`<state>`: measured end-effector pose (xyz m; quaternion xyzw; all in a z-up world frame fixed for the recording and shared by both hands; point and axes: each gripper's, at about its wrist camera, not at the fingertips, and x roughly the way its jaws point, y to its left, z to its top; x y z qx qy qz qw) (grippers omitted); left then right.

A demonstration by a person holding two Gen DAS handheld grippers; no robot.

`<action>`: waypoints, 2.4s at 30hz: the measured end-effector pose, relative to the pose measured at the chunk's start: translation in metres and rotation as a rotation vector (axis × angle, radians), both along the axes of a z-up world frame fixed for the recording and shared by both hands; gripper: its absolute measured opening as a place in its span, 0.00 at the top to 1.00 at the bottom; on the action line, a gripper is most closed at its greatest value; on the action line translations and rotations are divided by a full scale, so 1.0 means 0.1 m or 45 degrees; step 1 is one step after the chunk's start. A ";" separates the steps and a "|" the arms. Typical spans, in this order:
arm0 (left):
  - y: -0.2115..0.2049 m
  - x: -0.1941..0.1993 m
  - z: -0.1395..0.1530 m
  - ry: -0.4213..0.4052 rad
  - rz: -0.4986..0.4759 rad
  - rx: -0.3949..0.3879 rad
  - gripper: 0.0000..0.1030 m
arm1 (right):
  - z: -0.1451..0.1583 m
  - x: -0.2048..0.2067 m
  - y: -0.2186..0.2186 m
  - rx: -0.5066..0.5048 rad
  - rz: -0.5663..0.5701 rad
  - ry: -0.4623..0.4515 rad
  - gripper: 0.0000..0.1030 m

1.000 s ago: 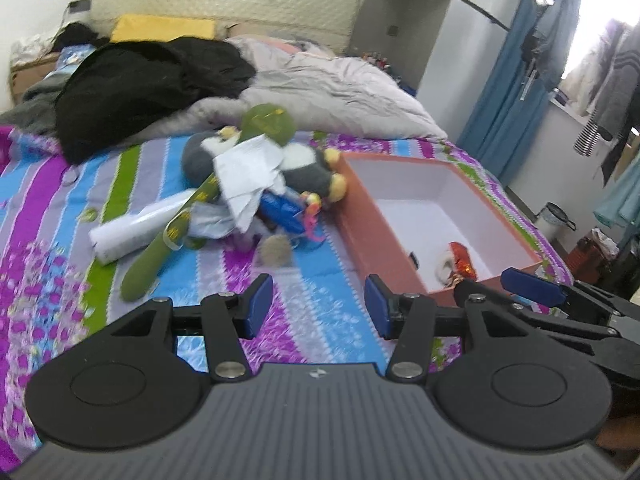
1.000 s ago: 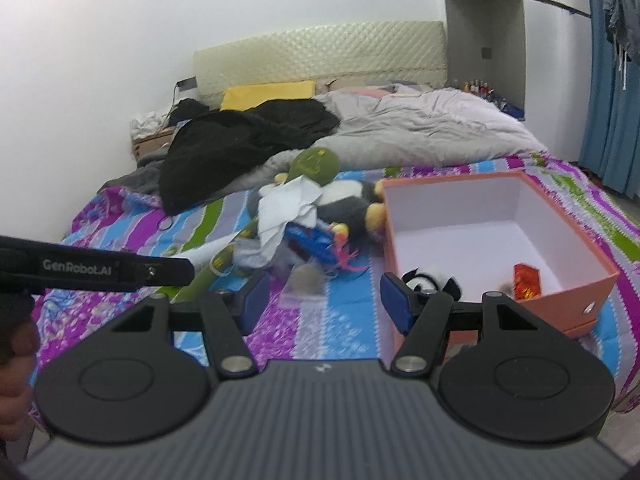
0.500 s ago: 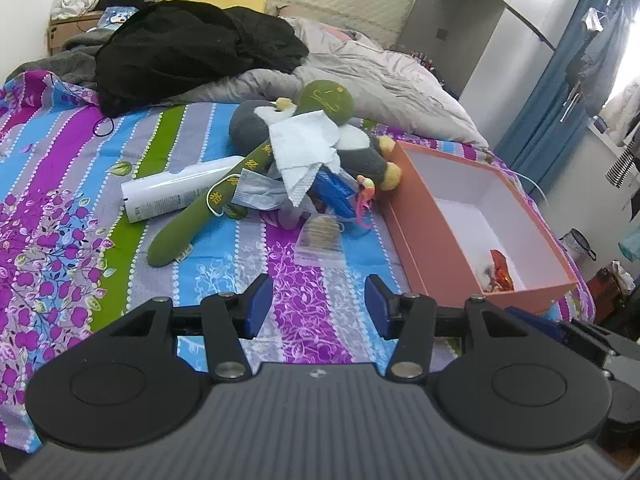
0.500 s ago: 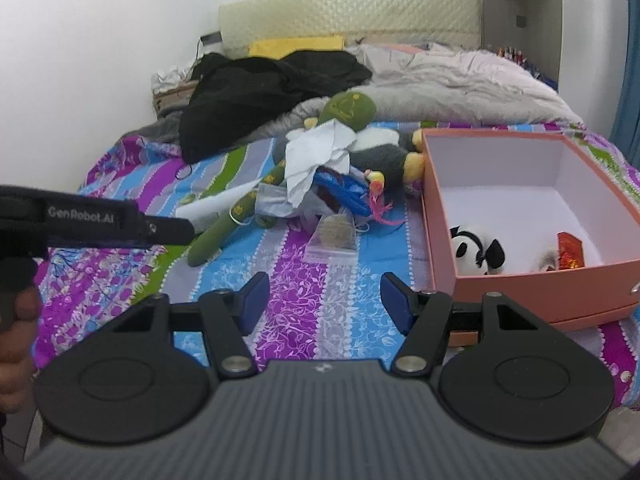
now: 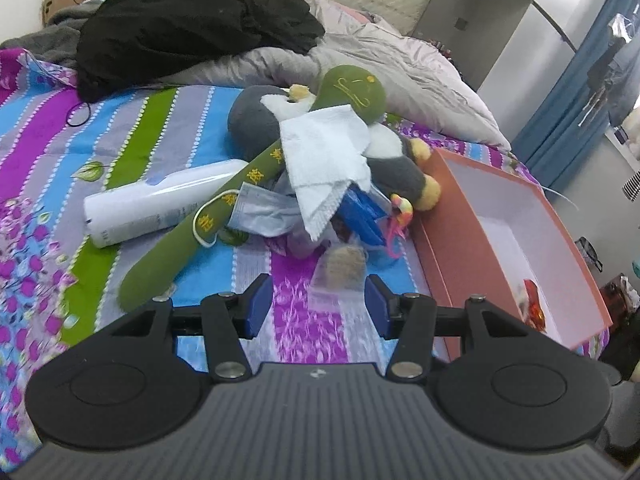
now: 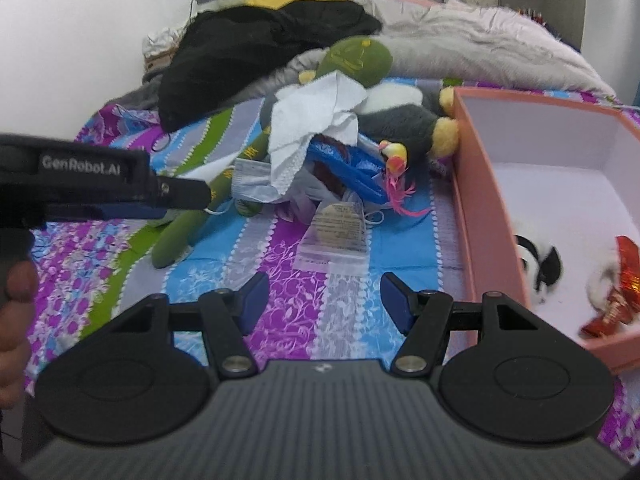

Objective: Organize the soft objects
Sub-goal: 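Grasp the white tissue with the left tool while the right grasps the labelled paper packet, then lift the tissue with the left tool while the right lifts the paper packet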

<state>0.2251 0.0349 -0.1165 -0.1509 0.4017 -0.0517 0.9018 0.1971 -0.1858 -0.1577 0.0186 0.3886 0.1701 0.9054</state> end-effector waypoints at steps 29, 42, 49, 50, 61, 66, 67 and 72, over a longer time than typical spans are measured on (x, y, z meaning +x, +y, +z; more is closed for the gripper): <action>-0.05 1.45 -0.69 0.076 -0.040 -0.090 0.94 | -0.93 1.23 0.38 -0.079 0.016 0.135 0.43; -0.05 1.08 -0.30 -0.036 -0.044 -0.056 0.98 | -0.65 1.03 0.29 -0.056 0.039 0.105 0.89; 0.01 0.67 -0.03 -0.089 -0.026 -0.061 0.98 | -0.43 0.71 0.26 -0.038 0.055 0.072 0.92; 0.02 0.59 0.00 -0.096 -0.024 -0.060 0.98 | -0.40 0.66 0.25 -0.035 0.053 0.072 0.92; 0.25 -0.40 0.11 -0.090 0.025 -0.071 0.98 | -0.18 -0.01 0.24 -0.013 0.062 0.081 0.92; 0.31 -0.84 -0.06 -0.030 0.041 -0.079 0.98 | -0.22 -0.27 0.22 0.013 0.068 0.130 0.92; 0.31 -0.91 -0.11 -0.012 0.043 -0.078 0.98 | -0.24 -0.32 0.21 0.023 0.069 0.145 0.92; 0.31 -1.20 -0.41 0.092 0.030 -0.087 0.98 | -0.34 -0.51 0.16 0.036 0.061 0.199 0.91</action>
